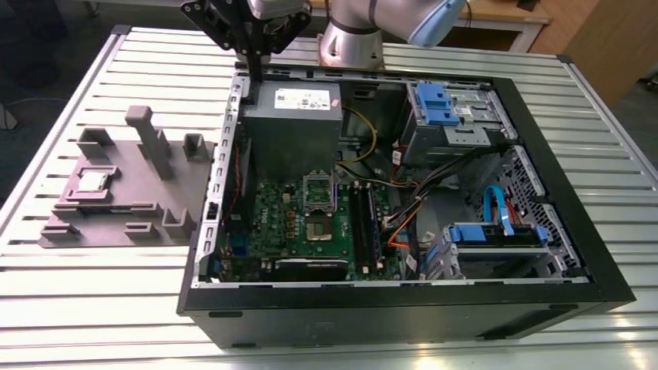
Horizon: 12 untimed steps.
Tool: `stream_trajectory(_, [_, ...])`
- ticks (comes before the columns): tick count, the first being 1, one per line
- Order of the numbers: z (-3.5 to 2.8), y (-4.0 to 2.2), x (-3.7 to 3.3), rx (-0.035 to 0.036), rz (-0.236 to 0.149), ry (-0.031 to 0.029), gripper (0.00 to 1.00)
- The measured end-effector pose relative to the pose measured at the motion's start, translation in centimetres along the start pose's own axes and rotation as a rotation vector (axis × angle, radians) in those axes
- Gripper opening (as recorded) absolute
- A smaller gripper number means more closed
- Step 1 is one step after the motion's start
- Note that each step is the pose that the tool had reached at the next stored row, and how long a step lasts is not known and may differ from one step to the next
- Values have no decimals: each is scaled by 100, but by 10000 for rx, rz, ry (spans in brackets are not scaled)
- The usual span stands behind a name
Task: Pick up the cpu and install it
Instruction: 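Reach for the cpu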
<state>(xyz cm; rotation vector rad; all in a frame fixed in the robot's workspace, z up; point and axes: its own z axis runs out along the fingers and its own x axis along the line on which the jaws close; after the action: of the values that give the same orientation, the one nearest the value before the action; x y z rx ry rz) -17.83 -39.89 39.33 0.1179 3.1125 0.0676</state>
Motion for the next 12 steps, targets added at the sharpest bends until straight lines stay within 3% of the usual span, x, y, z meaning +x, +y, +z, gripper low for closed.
stream_trajectory(12, [-3,-8,108,-1,1,0,11])
